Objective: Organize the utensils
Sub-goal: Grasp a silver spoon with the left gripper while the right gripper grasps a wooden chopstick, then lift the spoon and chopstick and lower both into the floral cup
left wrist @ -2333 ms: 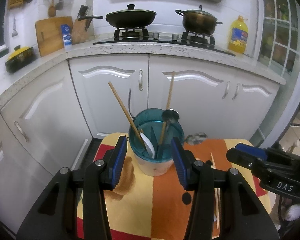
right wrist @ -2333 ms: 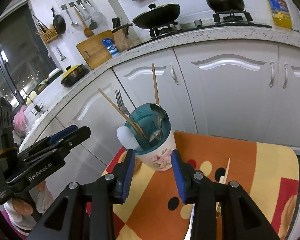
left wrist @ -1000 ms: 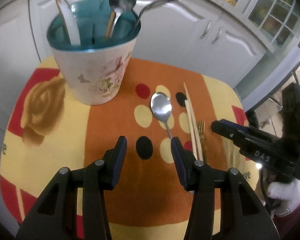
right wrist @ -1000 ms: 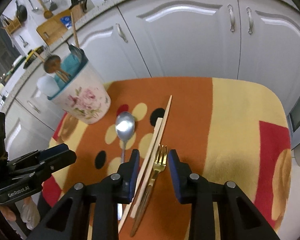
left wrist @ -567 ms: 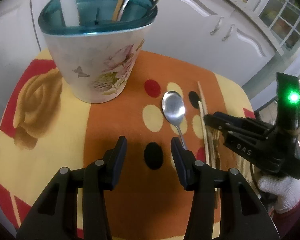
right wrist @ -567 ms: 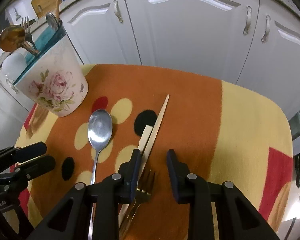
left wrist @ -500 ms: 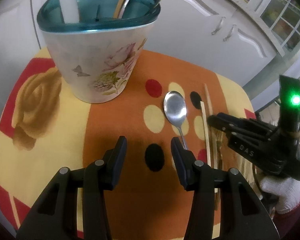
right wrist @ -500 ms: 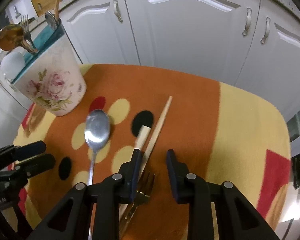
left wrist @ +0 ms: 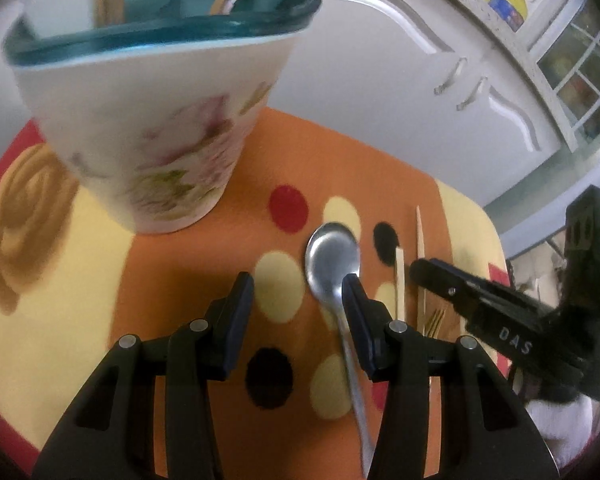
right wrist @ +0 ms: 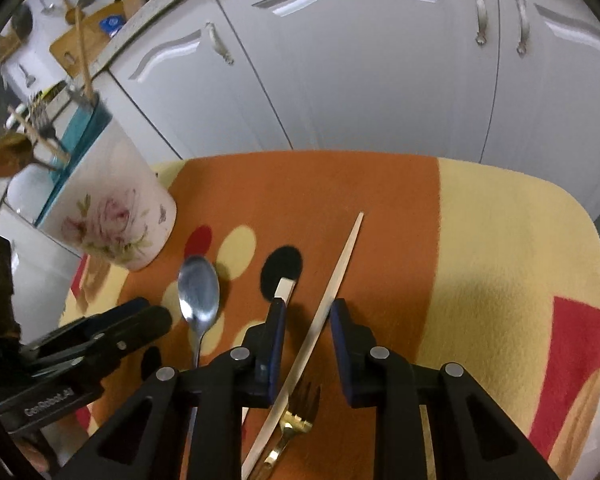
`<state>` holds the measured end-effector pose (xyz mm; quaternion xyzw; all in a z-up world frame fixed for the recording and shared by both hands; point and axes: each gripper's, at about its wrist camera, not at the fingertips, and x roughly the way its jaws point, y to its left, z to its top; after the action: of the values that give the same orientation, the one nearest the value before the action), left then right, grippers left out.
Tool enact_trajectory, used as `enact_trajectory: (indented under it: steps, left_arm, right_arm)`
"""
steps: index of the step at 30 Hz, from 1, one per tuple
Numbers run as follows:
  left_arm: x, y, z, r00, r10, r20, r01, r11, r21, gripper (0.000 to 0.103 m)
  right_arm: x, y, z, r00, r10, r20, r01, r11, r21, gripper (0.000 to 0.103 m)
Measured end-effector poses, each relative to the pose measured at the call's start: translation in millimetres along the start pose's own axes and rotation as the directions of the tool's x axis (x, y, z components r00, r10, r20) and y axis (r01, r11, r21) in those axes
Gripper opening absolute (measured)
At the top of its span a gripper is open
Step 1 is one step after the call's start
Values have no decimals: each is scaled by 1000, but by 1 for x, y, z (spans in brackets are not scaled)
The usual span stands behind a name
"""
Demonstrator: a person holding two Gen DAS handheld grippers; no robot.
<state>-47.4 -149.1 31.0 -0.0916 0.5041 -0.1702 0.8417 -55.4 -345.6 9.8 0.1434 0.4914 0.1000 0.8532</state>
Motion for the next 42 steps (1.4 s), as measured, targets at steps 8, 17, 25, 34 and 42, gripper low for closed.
enact_trajectory:
  steps: [8, 17, 25, 34, 42]
  left_arm:
    - [13, -5, 6, 998, -3, 63, 5, 999, -35, 44]
    - [12, -5, 4, 998, -47, 29, 46, 999, 3, 4]
    - [-29, 9, -7, 996, -86, 10, 85, 996, 21, 0]
    - [-90, 6, -13, 991, -107, 85, 100, 991, 90, 0]
    - [-131, 3, -8, 983, -115, 144, 97, 987, 129, 0]
  right_arm:
    - [6, -7, 11, 999, 32, 0, -32, 999, -15, 23]
    - [12, 0, 19, 1000, 2, 0, -2, 999, -49, 9]
    - [-31, 9, 4, 990, 120, 70, -120, 993, 4, 7]
    - [-82, 40, -12, 977, 154, 145, -144, 987, -73, 6]
    - [-119, 62, -14, 965, 154, 212, -128, 983, -133, 6]
